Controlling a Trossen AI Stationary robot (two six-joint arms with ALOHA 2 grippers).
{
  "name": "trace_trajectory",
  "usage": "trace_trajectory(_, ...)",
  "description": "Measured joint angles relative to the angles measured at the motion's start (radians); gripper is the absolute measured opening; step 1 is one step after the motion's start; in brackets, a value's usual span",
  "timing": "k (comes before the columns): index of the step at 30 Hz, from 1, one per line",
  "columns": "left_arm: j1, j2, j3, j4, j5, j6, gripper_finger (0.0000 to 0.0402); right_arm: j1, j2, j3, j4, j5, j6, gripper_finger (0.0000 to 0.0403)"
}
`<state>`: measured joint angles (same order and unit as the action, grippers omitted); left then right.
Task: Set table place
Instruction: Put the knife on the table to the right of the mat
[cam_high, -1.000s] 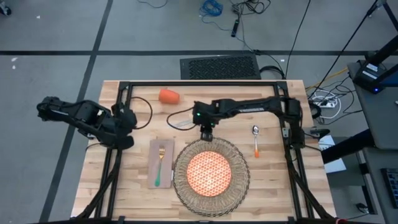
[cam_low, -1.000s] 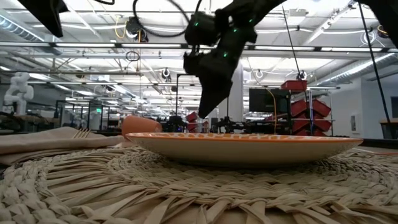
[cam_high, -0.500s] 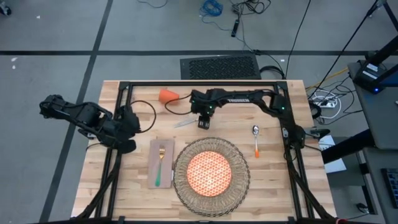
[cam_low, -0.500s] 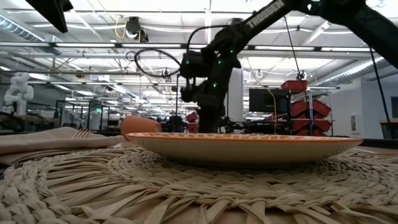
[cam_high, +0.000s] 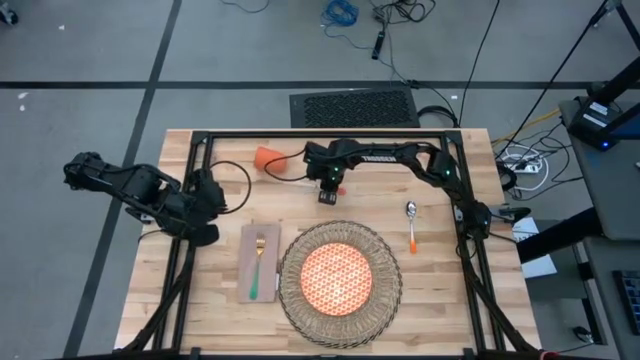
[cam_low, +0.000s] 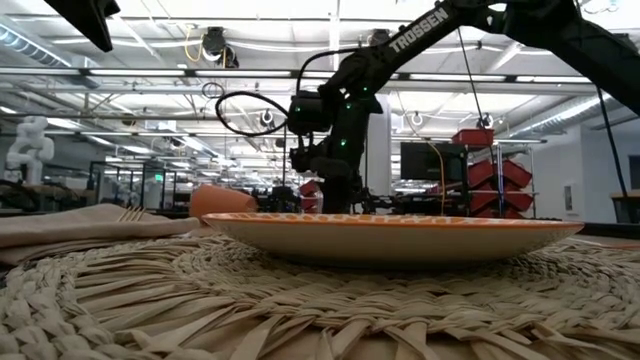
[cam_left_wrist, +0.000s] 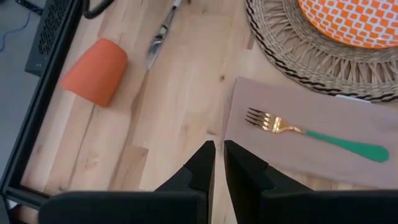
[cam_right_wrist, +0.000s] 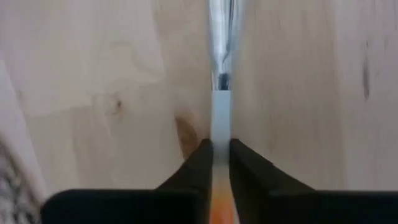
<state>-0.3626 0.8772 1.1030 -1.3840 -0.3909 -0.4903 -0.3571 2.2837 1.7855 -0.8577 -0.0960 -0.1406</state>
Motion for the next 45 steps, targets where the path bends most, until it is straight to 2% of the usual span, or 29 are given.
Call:
trace_trajectory(2, 0.000, 0.000, 0.000, 0.006, -0.003, 0.001, 0.0022, 0.004, -0.001, -0.001, -0.023, -0.004, 0.006, 0.0012)
trace_trajectory(8, 0.000, 0.000, 0.000, 0.017, -0.003, 0.011, 0.0022, 0.015, -0.005, -0.001, -0.031, 0.020, 0.027, 0.0001)
trace_trajectory(21, 0.000, 0.000, 0.000, 0.015, -0.004, 0.026, 0.0022, 0.031, -0.048, -0.008, -0.101, 0.046, 0.064, 0.0001)
trace_trajectory(24, 0.000, 0.000, 0.000, 0.015, -0.004, 0.026, 0.0022, 0.032, -0.048, -0.008, -0.043, 0.045, 0.067, 0.0021)
trace_trajectory(28, 0.000, 0.000, 0.000, 0.015, -0.003, 0.026, 0.0022, 0.035, -0.049, -0.007, 0.017, 0.043, 0.077, 0.0071)
trace_trajectory(34, 0.000, 0.000, 0.000, 0.015, -0.004, 0.027, 0.0022, 0.034, -0.032, -0.006, -0.003, 0.042, 0.077, 0.0127)
trace_trajectory(40, 0.000, 0.000, 0.000, 0.017, -0.008, 0.027, 0.0022, 0.034, 0.000, -0.002, -0.007, 0.046, 0.077, 0.0128)
trace_trajectory(45, 0.000, 0.000, 0.000, 0.022, -0.008, 0.027, 0.0022, 0.033, 0.003, 0.000, -0.021, 0.066, 0.108, 0.0094)
